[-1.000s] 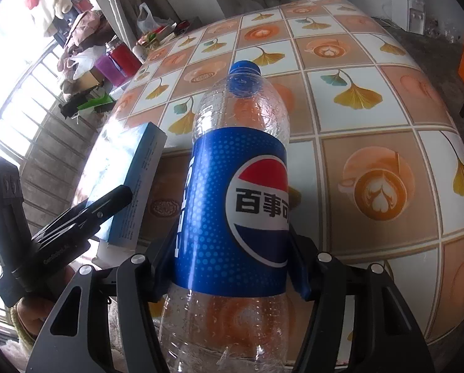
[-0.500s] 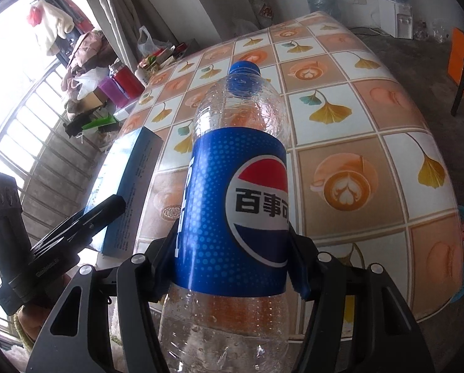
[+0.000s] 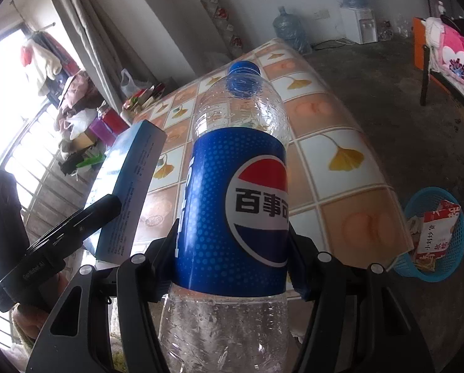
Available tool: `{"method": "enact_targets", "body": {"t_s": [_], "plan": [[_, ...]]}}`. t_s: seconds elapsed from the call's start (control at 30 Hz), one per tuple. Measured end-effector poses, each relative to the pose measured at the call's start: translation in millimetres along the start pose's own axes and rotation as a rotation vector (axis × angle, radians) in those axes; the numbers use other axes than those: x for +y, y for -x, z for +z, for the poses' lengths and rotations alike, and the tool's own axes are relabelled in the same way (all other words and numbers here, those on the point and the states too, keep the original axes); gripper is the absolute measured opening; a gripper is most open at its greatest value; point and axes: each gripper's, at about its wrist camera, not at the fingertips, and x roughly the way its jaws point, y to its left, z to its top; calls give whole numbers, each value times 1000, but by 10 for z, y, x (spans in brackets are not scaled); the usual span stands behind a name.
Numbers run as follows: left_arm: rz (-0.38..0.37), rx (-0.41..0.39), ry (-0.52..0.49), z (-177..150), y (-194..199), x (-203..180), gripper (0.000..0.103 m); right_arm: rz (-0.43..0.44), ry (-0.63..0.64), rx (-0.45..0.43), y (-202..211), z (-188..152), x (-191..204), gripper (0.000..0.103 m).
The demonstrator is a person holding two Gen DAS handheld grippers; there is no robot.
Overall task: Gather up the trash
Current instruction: 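Carry the tablet box and Pepsi bottle over the blue wastebasket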
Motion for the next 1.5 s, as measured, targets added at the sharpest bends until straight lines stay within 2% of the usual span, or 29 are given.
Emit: {"method": "enact_targets", "body": {"t_s": [0.2, 0.43, 0.7, 0.87, 1.03, 1.27, 1.37, 1.5], "plan": [[-120, 48, -103, 145, -261, -640, 67, -65, -103, -88, 492, -92, -572, 59], [-248, 141, -198, 294, -718, -1380, 67, -149, -262, -157, 939, -304, -1339, 59], [-340, 319, -232, 325, -1449, -2038, 67, -247, -461, -179, 1143, -589, -2126, 59], [-333, 453, -242, 260, -2037, -2323, 67, -280, -593, -159, 1081, -839, -2593, 59], [-295, 590, -263, 107, -2652, -2614, 67, -260, -710, -113, 871, -1028, -3044, 59], [-248, 698, -264, -52, -3341, -2938, 68, -199, -832, -82, 548, -1028, -3576, 60], [-229, 746, -250, -120, -3581, -3034, 68, -125, -951, -93, 453, -1081, -3784, 60], [-225, 809, -219, -243, -3848, -3112, 68, -115, -1092, -104, 338, -1205, -3991, 60]]}}
